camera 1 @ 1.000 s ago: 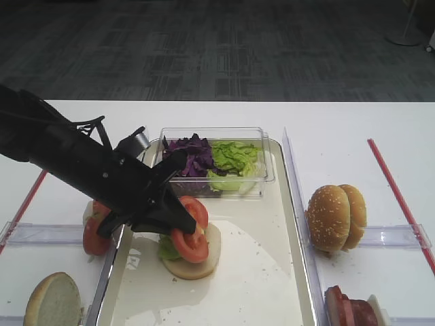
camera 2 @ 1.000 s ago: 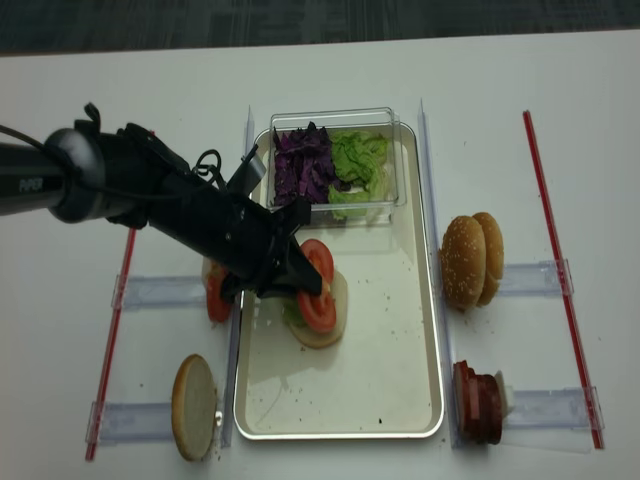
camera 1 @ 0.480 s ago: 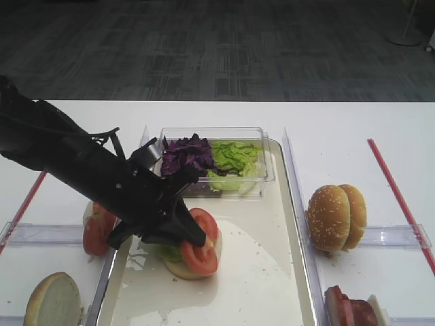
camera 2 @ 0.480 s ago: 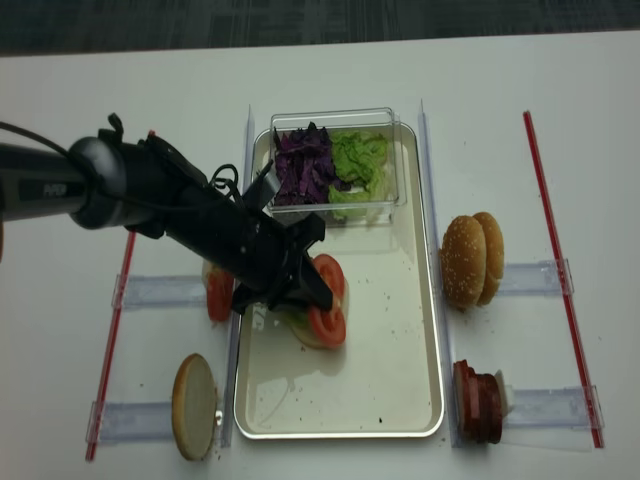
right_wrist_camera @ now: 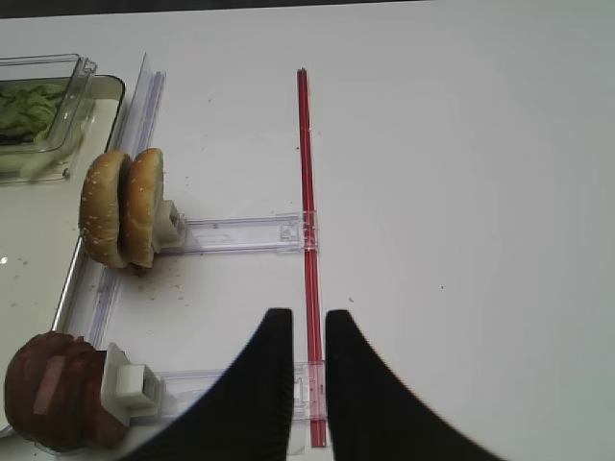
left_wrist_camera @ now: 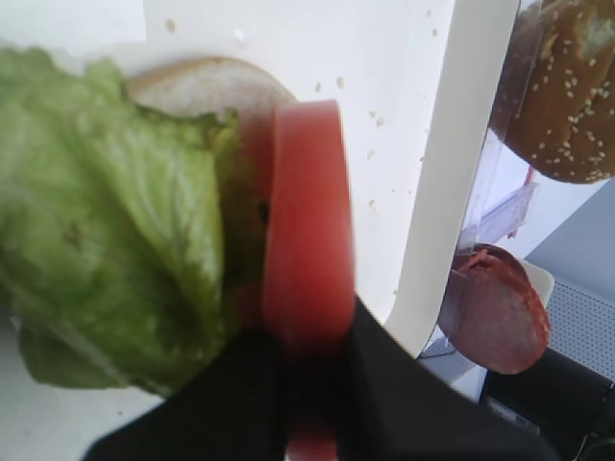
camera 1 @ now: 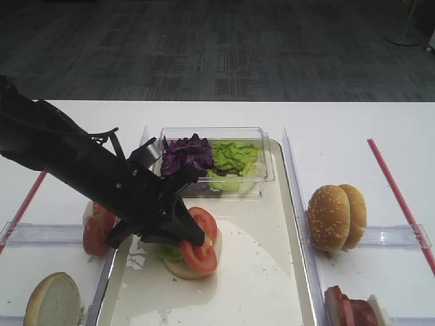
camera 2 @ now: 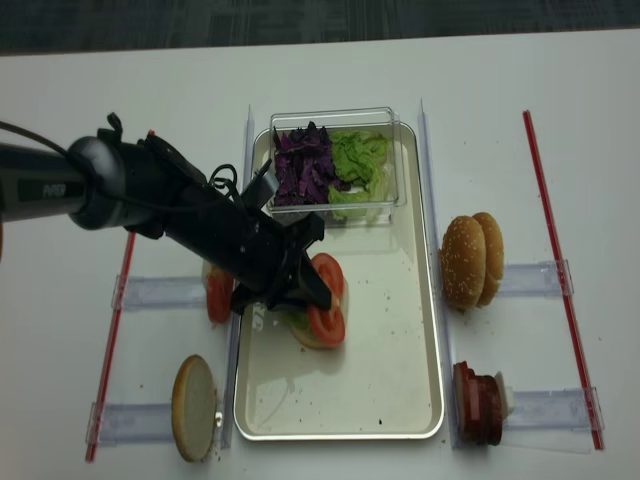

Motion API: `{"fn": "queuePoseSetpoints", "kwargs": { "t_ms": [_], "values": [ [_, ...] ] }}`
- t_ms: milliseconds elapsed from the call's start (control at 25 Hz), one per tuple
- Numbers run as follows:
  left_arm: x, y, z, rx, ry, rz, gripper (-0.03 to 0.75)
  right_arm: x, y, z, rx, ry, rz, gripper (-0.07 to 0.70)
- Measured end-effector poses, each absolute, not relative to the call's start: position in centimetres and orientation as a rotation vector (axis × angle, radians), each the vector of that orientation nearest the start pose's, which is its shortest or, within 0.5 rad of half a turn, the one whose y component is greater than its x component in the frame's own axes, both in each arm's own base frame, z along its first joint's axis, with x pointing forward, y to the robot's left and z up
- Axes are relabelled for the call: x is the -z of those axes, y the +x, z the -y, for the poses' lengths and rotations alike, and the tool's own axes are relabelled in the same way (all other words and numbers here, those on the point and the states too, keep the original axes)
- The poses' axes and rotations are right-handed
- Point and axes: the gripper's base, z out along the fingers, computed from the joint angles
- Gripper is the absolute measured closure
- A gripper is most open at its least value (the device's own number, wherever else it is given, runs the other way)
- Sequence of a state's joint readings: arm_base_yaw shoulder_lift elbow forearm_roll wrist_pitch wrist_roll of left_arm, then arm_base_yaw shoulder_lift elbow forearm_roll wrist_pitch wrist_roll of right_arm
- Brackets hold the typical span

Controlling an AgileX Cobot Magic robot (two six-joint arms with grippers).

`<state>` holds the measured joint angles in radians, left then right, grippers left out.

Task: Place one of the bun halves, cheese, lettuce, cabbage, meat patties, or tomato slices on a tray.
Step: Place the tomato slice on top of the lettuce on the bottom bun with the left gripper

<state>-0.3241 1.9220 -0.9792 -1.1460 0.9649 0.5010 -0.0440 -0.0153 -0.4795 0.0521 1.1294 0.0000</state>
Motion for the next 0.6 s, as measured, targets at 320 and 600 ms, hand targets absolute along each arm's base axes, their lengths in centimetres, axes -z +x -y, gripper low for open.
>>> {"fn": "queuePoseSetpoints", "kwargs": {
  "t_ms": [320, 600],
  "values": [
    [-14.1, 29.2, 15.8, 1.349, -0.042, -2.973, 0.614, -26.6, -0.8, -0.5, -0.037, 0.042, -2.117, 0.501],
    [-14.1, 29.3, 15.6, 1.356, -0.051, -2.971, 0.575, -26.6, -0.8, -0.5, -0.04, 0.049, -2.117, 0.501]
  ]
}}
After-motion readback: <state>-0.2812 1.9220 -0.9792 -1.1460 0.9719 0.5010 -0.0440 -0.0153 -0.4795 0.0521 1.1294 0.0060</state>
